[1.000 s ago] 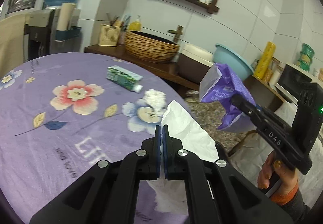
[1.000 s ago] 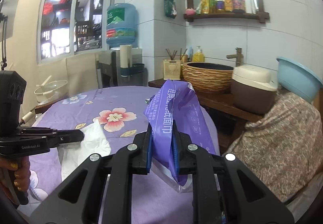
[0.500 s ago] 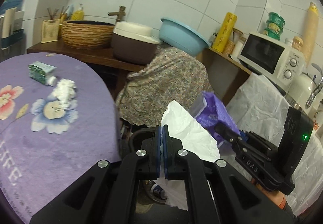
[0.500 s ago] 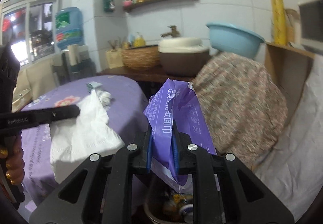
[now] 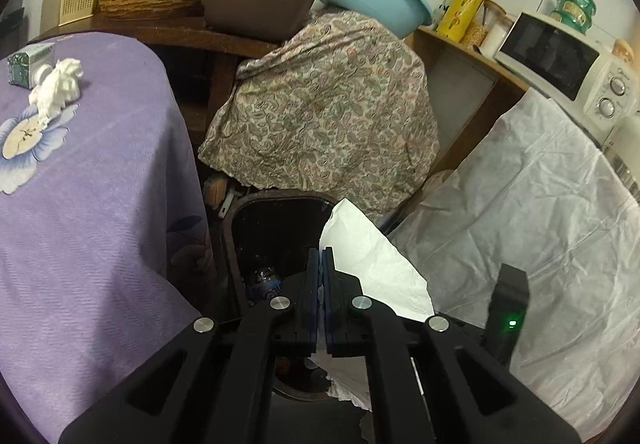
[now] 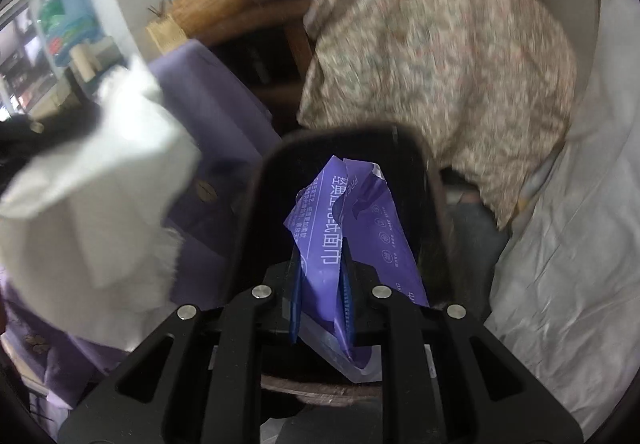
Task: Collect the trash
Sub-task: 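Carry the tissue and purple bag over the trash bin, then open both grippers to drop the tissue and purple bag into the bin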
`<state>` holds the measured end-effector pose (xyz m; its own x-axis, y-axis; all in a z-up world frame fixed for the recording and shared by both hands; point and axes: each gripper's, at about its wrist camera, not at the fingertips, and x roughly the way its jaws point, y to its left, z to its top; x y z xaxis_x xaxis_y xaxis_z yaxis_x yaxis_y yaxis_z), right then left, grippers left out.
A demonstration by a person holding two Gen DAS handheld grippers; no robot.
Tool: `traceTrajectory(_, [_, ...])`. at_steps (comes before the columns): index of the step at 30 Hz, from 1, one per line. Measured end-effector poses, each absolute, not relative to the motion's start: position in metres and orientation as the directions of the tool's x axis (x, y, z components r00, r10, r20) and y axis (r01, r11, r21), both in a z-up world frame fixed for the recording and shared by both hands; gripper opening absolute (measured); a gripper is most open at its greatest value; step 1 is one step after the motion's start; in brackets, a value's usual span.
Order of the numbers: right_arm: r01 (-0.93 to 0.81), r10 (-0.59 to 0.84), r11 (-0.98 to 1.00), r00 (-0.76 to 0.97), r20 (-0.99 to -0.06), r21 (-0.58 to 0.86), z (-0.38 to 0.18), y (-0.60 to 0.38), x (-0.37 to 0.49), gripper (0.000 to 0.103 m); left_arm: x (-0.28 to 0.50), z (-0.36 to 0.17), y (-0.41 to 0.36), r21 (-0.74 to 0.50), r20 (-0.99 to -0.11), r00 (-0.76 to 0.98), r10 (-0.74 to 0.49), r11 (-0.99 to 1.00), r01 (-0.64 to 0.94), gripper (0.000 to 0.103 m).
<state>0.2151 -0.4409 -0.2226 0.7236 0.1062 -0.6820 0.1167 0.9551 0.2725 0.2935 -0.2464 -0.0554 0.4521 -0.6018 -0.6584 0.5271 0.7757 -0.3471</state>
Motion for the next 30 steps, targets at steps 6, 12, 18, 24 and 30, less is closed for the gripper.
traceTrajectory(6, [0.124,0.084,0.96,0.726,-0.683,0.25,-0.239,-0.437,0.22,0.046,0.313,-0.081,-0.266,-0.32,-0.702,0.432,-0.566,0.793,0.518,0.003])
traceTrajectory(12, [0.124,0.068,0.964,0.743,-0.666,0.237,-0.232,-0.44,0.213,0.055,0.33,-0.09,-0.277,-0.309,-0.711,0.428,-0.558,0.794,0.523,0.003])
traceTrajectory(18, [0.185,0.01,0.953,0.773,-0.635,0.24,-0.22,-0.454,0.199,0.056,0.339,-0.106,-0.292,-0.297,-0.732,0.411,-0.543,0.798,0.525,0.003])
traceTrajectory(24, [0.241,-0.067,0.948,0.79,-0.61,0.209,-0.206,-0.467,0.185,0.056,0.34,-0.138,-0.309,-0.294,-0.77,0.365,-0.523,0.799,0.525,0.003])
traceTrajectory(30, [0.289,-0.109,0.933,0.794,-0.599,0.214,-0.2,-0.482,0.173,0.057,0.333,-0.149,-0.32,-0.241,-0.785,0.363,-0.501,0.788,0.567,0.019])
